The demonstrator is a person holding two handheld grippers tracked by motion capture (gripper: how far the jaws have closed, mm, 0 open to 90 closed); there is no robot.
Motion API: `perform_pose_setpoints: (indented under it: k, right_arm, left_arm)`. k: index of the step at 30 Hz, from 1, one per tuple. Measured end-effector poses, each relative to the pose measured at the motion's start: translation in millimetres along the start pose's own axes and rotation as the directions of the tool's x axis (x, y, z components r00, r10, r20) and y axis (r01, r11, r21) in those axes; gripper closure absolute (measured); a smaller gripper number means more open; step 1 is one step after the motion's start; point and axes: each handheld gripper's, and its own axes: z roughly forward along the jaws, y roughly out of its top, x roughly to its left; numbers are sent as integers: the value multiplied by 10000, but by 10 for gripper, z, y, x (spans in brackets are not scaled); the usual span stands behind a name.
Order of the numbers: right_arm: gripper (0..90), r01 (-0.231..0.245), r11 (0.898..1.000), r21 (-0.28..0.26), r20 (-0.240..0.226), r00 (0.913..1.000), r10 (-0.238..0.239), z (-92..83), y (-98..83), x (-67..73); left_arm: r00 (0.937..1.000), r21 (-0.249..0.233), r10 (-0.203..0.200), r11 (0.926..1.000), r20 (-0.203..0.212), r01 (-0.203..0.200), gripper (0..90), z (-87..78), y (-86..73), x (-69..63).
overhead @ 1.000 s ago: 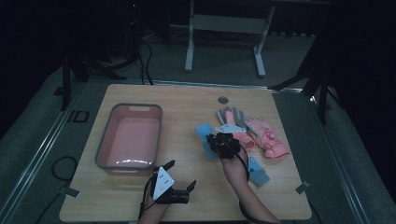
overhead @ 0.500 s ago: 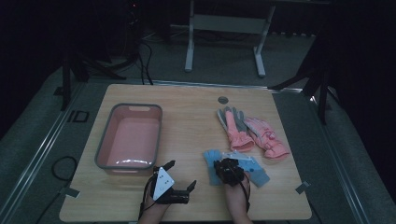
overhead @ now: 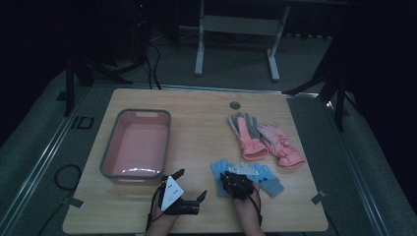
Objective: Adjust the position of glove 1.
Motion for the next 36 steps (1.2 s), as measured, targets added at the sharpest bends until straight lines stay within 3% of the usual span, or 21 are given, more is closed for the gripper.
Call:
perform_pose_setpoints:
  k: [2,3,5,7,8,10,12,13,14,15,17,21,27,30,33,36]
  right_arm:
    - [702,0,10000,0,0,10000,0,0,0,0]
    - [674,329,9993,175,-257,9991,-325,-32,73,-18]
    - [669,428,9991,-50,-461,9980,-430,-121,169,-70]
    - [650,816,9960,-376,-583,9948,-837,-244,284,-136]
    - [647,1015,9936,-492,-901,9903,-1056,-303,342,-185]
    - [646,1561,9852,-704,-1114,9803,-1633,-423,433,-292]
    - [648,2247,9702,-910,-1430,9612,-2360,-531,485,-428]
    - [648,2247,9702,-910,-1430,9612,-2360,-531,485,-428]
    - [648,2521,9628,-967,-1501,9526,-2645,-574,494,-510]
    - [653,2883,9537,-861,-1721,9385,-2992,-626,492,-679]
    - [652,3191,9462,-541,-1752,9298,-3236,-659,459,-876]
    - [652,3413,9397,220,-2280,9169,-3276,-651,305,-1198]
    - [637,3514,9310,984,-2456,9152,-3195,-577,71,-1466]
    - [624,3263,9383,1148,-2702,9192,-2866,-521,-27,-1572]
    - [636,3111,9450,1007,-2912,9175,-2710,-487,-86,-1612]
    - [805,2935,9521,863,-2663,9276,-2618,-493,-126,-1589]
  left_arm:
    - [10000,10,-5,10000,0,5,1,1,1,1]
    - [10000,-11,-4,10000,22,4,1,0,0,0]
    - [10000,-21,0,10000,47,1,1,-1,-1,0]
    - [10000,7,6,10000,33,-6,1,1,0,1]
    - [10000,9,-1,10000,37,1,1,2,0,2]
    - [10000,-8,-7,10000,63,7,1,0,0,2]
    - [10000,-13,7,10000,61,-7,1,-1,0,0]
    - [10000,-13,7,10000,61,-7,1,-1,0,0]
    - [10000,-13,7,10000,61,-7,1,-1,0,0]
    - [10000,11,34,10000,56,-34,1,1,1,-1]
    - [10000,20,14,10000,50,-15,1,1,1,1]
    - [10000,52,-27,10000,48,26,1,4,2,5]
    - [10000,46,22,10000,39,-23,1,5,2,-2]
    - [10000,37,21,10000,22,-22,1,3,2,1]
    - [10000,28,15,10000,9,-15,1,2,1,2]
    - [10000,35,10,10000,-3,-10,1,3,1,1]
